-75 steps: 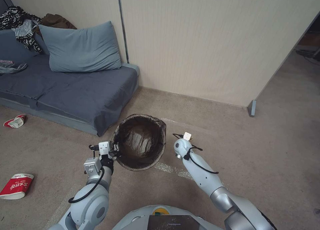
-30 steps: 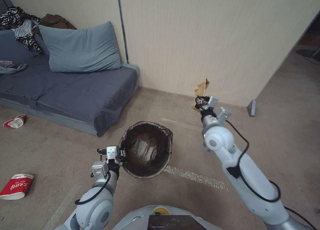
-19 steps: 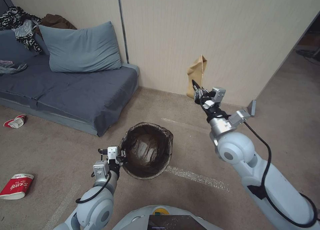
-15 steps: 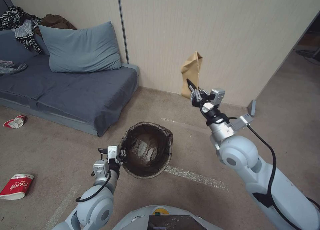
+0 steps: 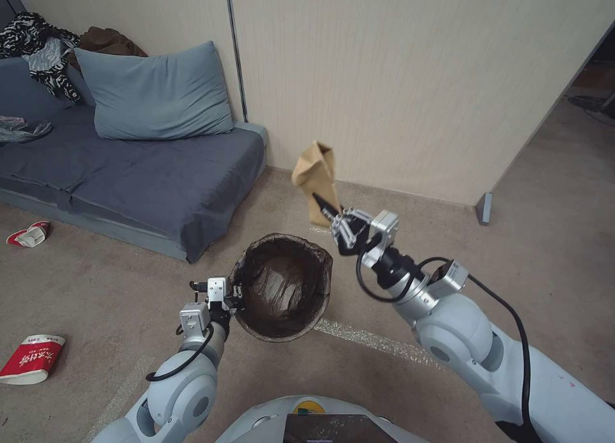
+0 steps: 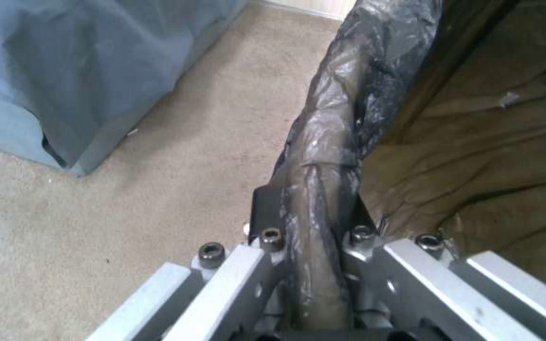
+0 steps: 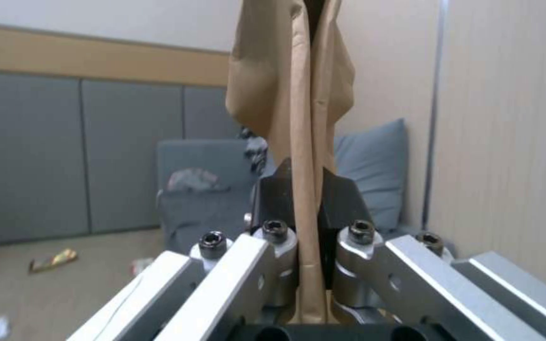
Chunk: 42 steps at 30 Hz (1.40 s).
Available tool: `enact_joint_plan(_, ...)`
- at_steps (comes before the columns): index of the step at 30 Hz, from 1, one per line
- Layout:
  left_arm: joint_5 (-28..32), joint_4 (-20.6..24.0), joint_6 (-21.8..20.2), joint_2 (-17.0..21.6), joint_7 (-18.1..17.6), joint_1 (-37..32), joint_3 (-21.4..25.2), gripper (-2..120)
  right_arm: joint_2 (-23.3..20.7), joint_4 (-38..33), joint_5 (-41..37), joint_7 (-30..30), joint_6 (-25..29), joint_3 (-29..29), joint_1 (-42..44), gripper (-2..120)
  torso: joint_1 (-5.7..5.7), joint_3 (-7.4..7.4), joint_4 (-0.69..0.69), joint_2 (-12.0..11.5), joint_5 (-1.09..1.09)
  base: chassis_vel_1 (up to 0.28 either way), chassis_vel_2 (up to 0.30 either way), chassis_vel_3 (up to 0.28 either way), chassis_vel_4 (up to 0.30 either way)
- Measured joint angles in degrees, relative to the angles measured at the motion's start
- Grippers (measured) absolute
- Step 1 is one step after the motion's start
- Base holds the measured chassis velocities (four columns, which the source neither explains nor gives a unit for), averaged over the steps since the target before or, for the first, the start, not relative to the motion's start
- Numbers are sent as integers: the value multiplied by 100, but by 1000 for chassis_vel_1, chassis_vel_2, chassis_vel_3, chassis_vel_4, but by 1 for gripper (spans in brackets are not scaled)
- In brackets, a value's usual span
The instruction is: Pick up the trash bin, then pick up the garbage from the floor and place it into the trash bin.
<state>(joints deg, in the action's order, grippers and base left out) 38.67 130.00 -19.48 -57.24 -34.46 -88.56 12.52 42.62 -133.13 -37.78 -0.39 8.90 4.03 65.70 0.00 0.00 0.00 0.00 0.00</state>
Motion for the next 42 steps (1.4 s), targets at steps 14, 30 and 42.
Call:
enact_joint_plan(14, 6, -38, 9, 18, 8, 18, -2, 0, -322, 318, 587, -22, 88, -1402, -282, 0, 0, 0, 0, 0, 0, 0, 0, 0, 0)
enact_joint_plan(30, 4, -19, 16, -39, 8, 41, 16, 0, 43, 1073, 930, 143, 132, -2196, -499, 0, 0, 0, 0, 0, 0, 0, 0, 0, 0)
enact_joint_plan(42, 4, -6, 25, -52, 10, 39, 15, 0, 99, 1240, 1008, 339, 51, -2289, -563, 19, 0, 0, 0, 0, 0, 0, 0, 0, 0)
